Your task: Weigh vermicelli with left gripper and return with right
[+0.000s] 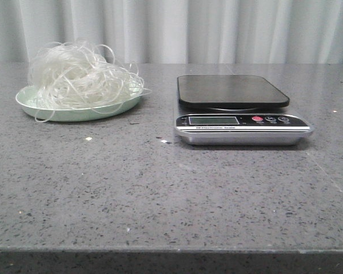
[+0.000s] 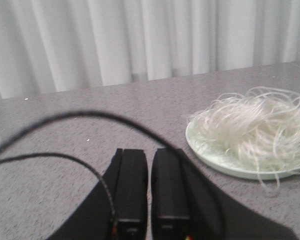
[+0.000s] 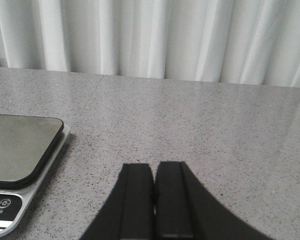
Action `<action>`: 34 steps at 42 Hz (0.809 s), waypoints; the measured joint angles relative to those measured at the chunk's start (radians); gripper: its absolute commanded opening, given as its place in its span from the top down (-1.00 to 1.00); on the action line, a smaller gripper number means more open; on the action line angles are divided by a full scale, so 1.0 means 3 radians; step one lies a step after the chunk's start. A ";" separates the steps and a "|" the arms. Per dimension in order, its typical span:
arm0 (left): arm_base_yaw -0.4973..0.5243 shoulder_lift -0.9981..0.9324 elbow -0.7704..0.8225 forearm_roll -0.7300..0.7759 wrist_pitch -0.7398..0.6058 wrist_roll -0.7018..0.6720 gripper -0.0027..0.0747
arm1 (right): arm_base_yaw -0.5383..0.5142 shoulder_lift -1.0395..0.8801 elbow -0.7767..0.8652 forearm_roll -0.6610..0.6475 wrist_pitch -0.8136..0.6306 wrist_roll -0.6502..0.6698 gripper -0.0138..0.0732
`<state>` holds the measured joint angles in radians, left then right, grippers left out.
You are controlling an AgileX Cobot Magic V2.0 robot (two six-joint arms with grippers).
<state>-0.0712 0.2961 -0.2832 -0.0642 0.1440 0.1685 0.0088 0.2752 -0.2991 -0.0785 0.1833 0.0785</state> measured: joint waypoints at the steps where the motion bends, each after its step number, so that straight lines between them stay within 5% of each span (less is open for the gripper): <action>1: 0.0019 -0.0049 0.0040 0.0005 0.0000 -0.0004 0.56 | 0.0000 0.0000 0.0000 0.0000 0.0000 0.0000 0.33; 20: 0.0129 -0.1000 0.0950 0.0026 -0.0009 -0.0028 0.56 | 0.0000 0.0000 0.0000 0.0000 -0.0006 0.0000 0.33; 34: 0.0129 -0.0999 0.0950 0.0026 0.0029 -0.0032 0.56 | -0.0005 -0.0004 0.0000 0.0000 -0.0006 0.0000 0.33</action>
<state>-0.0327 -0.0036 0.0018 -0.0565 0.1527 0.1587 0.0073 0.2739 -0.2991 -0.0785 0.1817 0.0785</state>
